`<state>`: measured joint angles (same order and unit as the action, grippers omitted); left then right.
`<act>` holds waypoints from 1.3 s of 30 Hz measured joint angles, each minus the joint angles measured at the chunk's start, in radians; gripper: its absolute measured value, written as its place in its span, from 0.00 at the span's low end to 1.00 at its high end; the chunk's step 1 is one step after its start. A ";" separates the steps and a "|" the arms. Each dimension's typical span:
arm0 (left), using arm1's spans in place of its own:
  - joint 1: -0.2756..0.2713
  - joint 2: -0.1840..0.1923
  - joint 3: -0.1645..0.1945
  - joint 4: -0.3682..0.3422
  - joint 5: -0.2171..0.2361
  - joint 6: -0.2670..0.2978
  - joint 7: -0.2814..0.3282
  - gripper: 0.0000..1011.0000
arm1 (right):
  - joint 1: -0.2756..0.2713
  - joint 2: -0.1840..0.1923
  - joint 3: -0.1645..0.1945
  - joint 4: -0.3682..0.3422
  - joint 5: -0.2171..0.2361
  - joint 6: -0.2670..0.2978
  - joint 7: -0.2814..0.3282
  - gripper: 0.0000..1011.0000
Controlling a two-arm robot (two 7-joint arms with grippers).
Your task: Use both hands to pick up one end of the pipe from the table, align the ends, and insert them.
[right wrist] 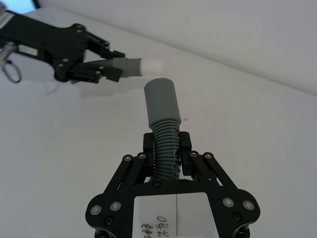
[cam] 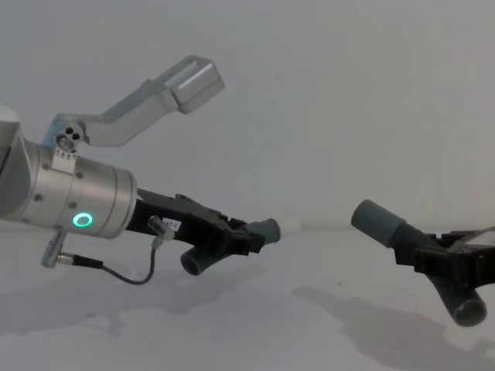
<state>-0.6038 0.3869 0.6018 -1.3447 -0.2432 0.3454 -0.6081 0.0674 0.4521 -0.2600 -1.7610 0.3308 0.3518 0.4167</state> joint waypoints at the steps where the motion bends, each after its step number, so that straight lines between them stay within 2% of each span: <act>1: -0.002 0.004 0.001 -0.001 -0.002 -0.005 -0.009 0.34 | 0.001 0.008 0.000 -0.002 0.003 -0.004 0.010 0.29; 4: -0.011 0.019 0.006 -0.004 -0.007 -0.019 -0.041 0.34 | 0.004 0.041 0.001 -0.007 0.021 -0.019 0.066 0.29; 8: -0.023 0.040 0.013 -0.006 -0.017 -0.042 -0.089 0.34 | 0.007 0.070 0.001 -0.009 0.036 -0.029 0.110 0.29; 10: -0.031 0.053 0.017 -0.007 -0.024 -0.056 -0.122 0.34 | 0.012 0.100 0.001 -0.009 0.051 -0.038 0.159 0.29; 16: -0.050 0.085 0.029 -0.010 -0.042 -0.096 -0.207 0.34 | 0.019 0.148 0.003 -0.009 0.080 -0.048 0.234 0.29; 29: -0.074 0.151 0.045 -0.041 -0.084 -0.175 -0.355 0.34 | 0.038 0.209 0.005 0.006 0.133 -0.044 0.332 0.29; 39: -0.073 0.180 0.048 -0.075 -0.109 -0.206 -0.405 0.34 | 0.048 0.229 0.000 0.017 0.153 -0.037 0.359 0.29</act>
<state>-0.6770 0.5674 0.6498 -1.4197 -0.3523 0.1398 -1.0130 0.1154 0.6814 -0.2604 -1.7437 0.4842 0.3148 0.7757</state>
